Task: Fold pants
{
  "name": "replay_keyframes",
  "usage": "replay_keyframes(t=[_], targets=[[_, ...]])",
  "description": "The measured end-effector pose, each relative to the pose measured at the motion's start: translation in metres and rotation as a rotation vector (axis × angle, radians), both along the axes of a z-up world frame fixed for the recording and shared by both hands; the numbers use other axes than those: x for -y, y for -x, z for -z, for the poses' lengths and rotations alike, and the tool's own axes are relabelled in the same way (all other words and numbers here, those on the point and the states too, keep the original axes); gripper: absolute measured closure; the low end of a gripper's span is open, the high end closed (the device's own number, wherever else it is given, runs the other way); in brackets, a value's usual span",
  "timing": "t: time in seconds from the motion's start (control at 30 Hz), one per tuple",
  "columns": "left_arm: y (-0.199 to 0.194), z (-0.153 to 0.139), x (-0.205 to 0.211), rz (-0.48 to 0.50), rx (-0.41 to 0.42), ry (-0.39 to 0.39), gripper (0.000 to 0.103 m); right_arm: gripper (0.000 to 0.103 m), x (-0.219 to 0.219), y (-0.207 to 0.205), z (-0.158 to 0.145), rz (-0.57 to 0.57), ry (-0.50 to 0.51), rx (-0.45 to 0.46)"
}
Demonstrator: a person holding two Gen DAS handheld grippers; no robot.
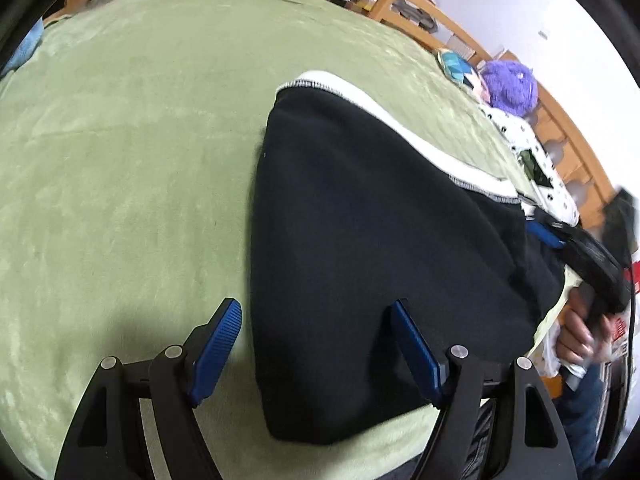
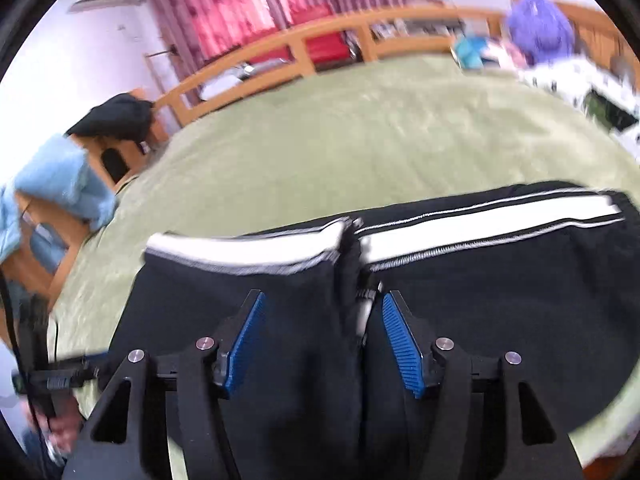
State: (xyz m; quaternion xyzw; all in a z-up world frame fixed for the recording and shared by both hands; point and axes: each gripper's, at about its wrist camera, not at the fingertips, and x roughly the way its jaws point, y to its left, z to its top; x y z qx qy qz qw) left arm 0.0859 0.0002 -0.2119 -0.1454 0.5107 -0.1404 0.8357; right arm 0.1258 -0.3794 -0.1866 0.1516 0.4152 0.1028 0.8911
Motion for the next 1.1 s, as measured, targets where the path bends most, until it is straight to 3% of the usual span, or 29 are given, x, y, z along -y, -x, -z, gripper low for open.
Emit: replay_keyframes(t=[0.1,0.13,0.17,0.23,0.27,0.33,0.47,0.53,0.67,0.73,0.87,1.0,1.1], targets=[[-0.003,0.005,0.002,0.0,-0.014,-0.015,0.027,0.046,0.001,-0.037,0.033,-0.013,-0.071,-0.138],[-0.002,0.008,0.002,0.005,-0.019,-0.015,0.027,0.051,0.001,-0.04,0.039,0.003,-0.071,-0.149],[-0.002,0.01,0.002,0.009,-0.023,-0.014,0.027,0.068,0.001,-0.044,0.041,0.019,-0.056,-0.134],[0.0,0.011,0.0,0.007,-0.024,-0.001,0.027,0.09,0.001,-0.048,0.032,-0.034,-0.07,-0.089],[0.001,0.011,0.0,0.006,-0.026,0.013,0.027,0.091,0.006,-0.047,0.022,-0.021,-0.102,-0.045],[0.002,0.011,-0.001,0.008,-0.035,0.043,0.027,0.091,0.013,-0.049,0.016,-0.015,-0.135,-0.018],[0.005,0.014,0.0,-0.001,-0.04,0.027,0.027,0.087,0.003,-0.061,0.048,-0.018,-0.056,-0.148],[0.008,0.014,-0.002,-0.012,-0.05,0.004,0.027,0.086,0.006,-0.055,0.048,-0.028,-0.078,-0.141],[0.015,0.01,0.0,-0.02,-0.052,-0.012,0.027,0.057,0.021,-0.02,0.019,0.069,-0.077,-0.067],[0.017,0.011,0.002,-0.021,-0.055,-0.02,0.027,0.053,0.023,0.008,0.008,0.051,-0.108,-0.028],[0.018,0.014,0.004,-0.032,-0.058,-0.005,0.027,0.053,0.014,0.05,0.005,0.012,-0.086,-0.031],[0.019,0.022,-0.004,-0.065,-0.077,0.041,0.027,0.053,-0.005,0.06,0.044,-0.009,0.079,-0.154],[0.02,0.023,-0.006,-0.096,-0.072,0.069,0.029,0.052,-0.005,0.064,0.048,0.027,0.06,-0.132]])
